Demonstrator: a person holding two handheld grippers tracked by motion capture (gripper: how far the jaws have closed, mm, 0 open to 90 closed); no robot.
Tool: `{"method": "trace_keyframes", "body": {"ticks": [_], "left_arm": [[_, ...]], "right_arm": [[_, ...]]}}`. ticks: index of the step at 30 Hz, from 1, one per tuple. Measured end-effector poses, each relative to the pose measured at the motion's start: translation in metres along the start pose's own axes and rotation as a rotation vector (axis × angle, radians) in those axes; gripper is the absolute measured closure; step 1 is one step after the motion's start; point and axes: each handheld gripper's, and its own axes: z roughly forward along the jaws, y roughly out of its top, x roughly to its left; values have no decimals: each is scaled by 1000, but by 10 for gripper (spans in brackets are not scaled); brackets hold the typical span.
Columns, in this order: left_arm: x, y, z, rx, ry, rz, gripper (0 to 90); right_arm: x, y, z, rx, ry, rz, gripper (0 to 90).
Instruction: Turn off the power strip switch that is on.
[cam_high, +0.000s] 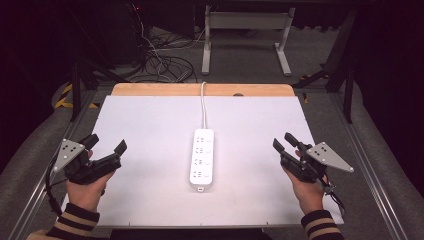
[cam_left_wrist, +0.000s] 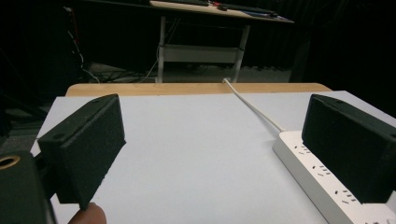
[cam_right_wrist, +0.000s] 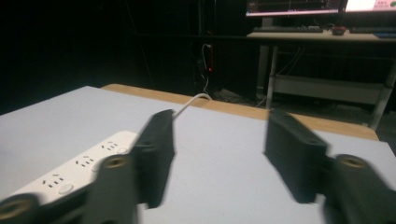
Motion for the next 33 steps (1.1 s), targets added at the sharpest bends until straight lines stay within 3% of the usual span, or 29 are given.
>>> {"method": "trace_keyframes", "body": {"ticks": [1,2,4,12,15,17,18,21,22,24,27,30,33], "left_arm": [[0,0,0,6,-1,2,65],[0,0,1,6,-2,3,65],[0,0,1,5,-3,3,67],[0,0,2,7,2,2,68],[0,0,1,7,2,1,68],[0,0,2,8,1,1,69],[0,0,2,9,2,2,69],[0,-1,2,12,2,9,69],[0,-1,2,12,3,10,70],[0,-1,1,12,1,6,70],[1,-1,0,8,3,8,70],[1,-1,1,15,5,7,72],[0,-1,1,16,5,12,73]], "right_arm": [[1,2,-2,-19,4,-14,748],[1,2,-2,-19,4,-14,748],[2,10,-5,-40,12,-12,898],[8,40,6,-29,45,41,900],[14,53,19,-29,54,43,900],[24,60,38,-14,113,59,900],[29,61,45,11,115,43,900],[39,60,58,33,138,14,900],[42,59,63,44,156,25,900],[47,55,76,120,168,12,900],[49,55,81,114,189,17,900],[54,50,93,152,222,26,900],[60,38,115,231,241,13,900]]}}
